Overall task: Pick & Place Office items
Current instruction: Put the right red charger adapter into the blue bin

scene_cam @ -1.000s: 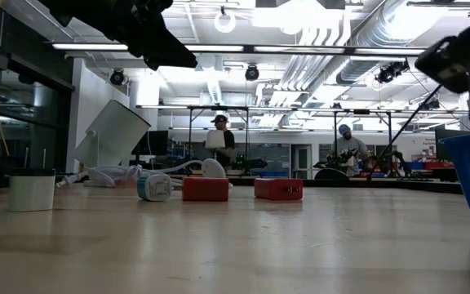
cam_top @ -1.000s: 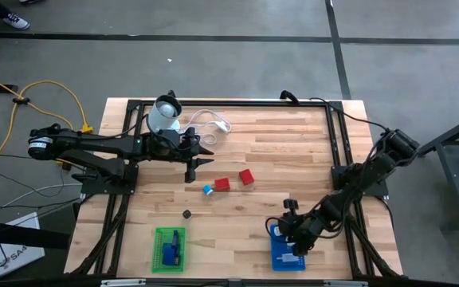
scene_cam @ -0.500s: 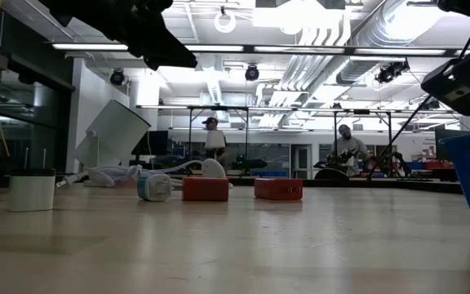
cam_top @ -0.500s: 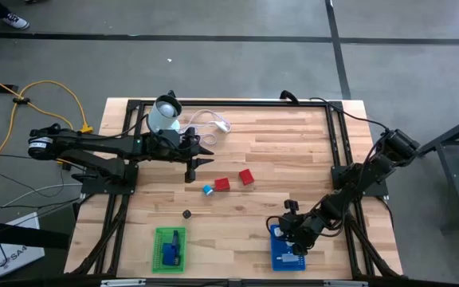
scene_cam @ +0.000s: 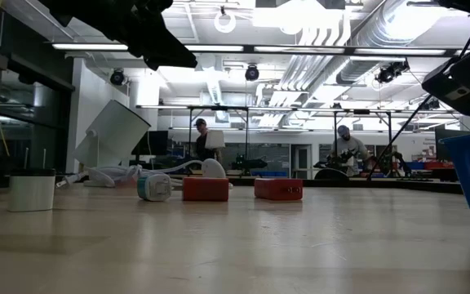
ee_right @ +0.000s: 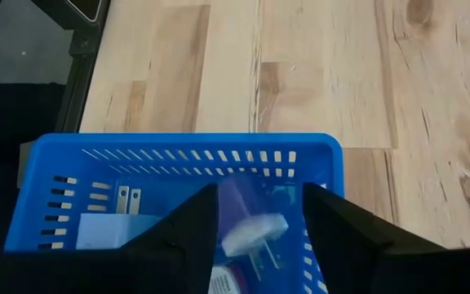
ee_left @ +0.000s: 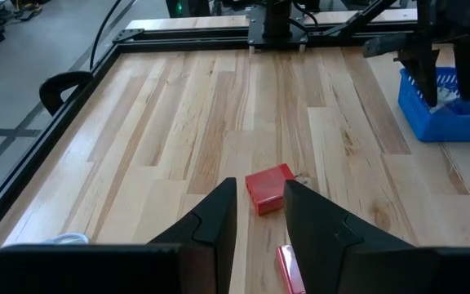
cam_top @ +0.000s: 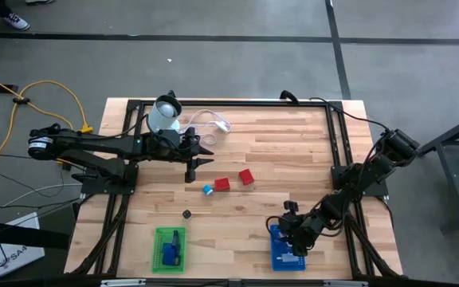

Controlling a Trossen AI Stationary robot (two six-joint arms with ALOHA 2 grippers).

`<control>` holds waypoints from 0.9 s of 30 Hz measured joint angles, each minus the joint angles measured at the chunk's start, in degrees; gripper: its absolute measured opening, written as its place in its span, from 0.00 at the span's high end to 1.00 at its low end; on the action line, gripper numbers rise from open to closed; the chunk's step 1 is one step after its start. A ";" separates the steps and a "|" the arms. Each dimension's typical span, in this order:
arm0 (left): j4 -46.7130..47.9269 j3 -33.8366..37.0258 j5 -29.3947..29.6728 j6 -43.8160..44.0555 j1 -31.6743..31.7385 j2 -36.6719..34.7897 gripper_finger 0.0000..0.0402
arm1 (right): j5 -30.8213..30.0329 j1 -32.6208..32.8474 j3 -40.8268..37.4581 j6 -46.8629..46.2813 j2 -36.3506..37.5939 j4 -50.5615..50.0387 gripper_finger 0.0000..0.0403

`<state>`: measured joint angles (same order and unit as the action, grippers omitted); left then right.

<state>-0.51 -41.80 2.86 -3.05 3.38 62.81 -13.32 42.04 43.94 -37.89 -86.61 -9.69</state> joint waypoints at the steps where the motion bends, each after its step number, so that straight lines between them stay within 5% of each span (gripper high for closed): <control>1: 0.00 0.00 0.00 0.00 -0.01 0.00 0.76 | 0.00 0.00 0.00 0.01 0.00 0.12 0.59; 15: 0.00 0.00 0.01 0.00 -0.01 0.00 0.76 | 0.56 -0.29 0.00 0.20 0.04 2.68 0.61; 27: 0.00 0.00 0.01 0.00 0.00 0.00 0.76 | 16.31 -8.13 0.02 5.86 0.07 11.82 0.61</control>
<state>-0.51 -41.80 2.87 -3.05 3.38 62.81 2.99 33.91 43.97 -32.03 -86.54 2.13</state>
